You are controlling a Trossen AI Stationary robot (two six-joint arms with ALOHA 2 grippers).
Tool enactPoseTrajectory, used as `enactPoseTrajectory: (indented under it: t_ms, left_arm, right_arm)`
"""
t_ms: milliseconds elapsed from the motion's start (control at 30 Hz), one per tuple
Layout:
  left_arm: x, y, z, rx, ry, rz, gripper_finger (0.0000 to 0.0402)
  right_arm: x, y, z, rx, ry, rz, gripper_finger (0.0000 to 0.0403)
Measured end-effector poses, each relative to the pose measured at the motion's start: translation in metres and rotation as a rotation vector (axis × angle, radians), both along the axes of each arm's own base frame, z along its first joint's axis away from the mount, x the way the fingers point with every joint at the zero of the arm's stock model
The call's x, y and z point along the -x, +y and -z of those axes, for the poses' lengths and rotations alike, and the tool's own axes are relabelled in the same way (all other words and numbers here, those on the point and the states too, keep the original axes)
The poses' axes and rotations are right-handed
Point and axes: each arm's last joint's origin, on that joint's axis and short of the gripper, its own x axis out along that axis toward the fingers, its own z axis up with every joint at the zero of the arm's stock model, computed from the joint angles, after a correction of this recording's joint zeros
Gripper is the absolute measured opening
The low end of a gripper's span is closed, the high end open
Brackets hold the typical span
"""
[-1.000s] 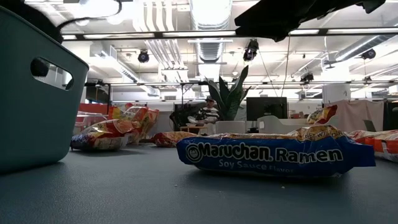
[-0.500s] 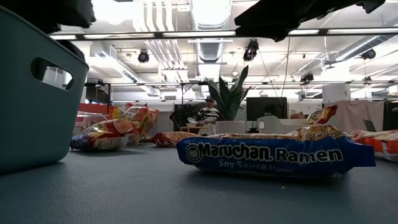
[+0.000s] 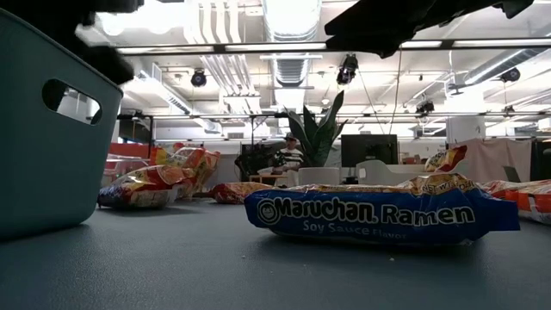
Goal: Sort Maruchan noodles
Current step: Adjust the blue noodle pack, then put the red noodle pack into the white bin
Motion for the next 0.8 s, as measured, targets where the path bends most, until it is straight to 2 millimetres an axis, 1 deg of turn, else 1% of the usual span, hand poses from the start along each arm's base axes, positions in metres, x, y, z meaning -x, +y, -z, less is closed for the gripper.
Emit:
enactPoseTrajectory:
  t_ms: [167,267,333,433,600,700,800]
  left_arm:
    - [0.002,0.004,-0.03,-0.037,-0.101,0.0,0.0]
    - [0.006,0.008,-0.046,-0.061,-0.176,0.021,0.0]
    - [0.008,0.01,-0.054,-0.105,-0.234,0.046,0.0]
    - [0.011,0.015,-0.063,-0.203,-0.343,0.084,0.0]
    - [0.006,0.019,-0.072,-0.423,-0.506,0.13,0.0]
    - [0.002,0.021,-0.076,-0.584,-0.569,0.092,0.0]
    - [0.001,0.026,-0.078,-0.71,-0.58,0.039,0.0]
  right_arm:
    - [0.0,0.0,-0.001,-0.06,-0.006,0.012,0.0254]
    - [-0.003,0.001,-0.008,-0.107,0.04,0.026,0.0254]
    - [-0.004,0.002,-0.015,-0.15,0.099,0.042,0.0254]
    - [-0.004,0.002,-0.025,-0.238,0.187,0.089,0.0253]
    - [-0.002,0.004,-0.04,-0.46,0.295,0.1,0.0241]
    - [-0.007,0.008,-0.046,-0.558,0.332,0.081,0.0234]
    - [-0.019,0.013,-0.051,-0.605,0.365,0.062,0.0228]
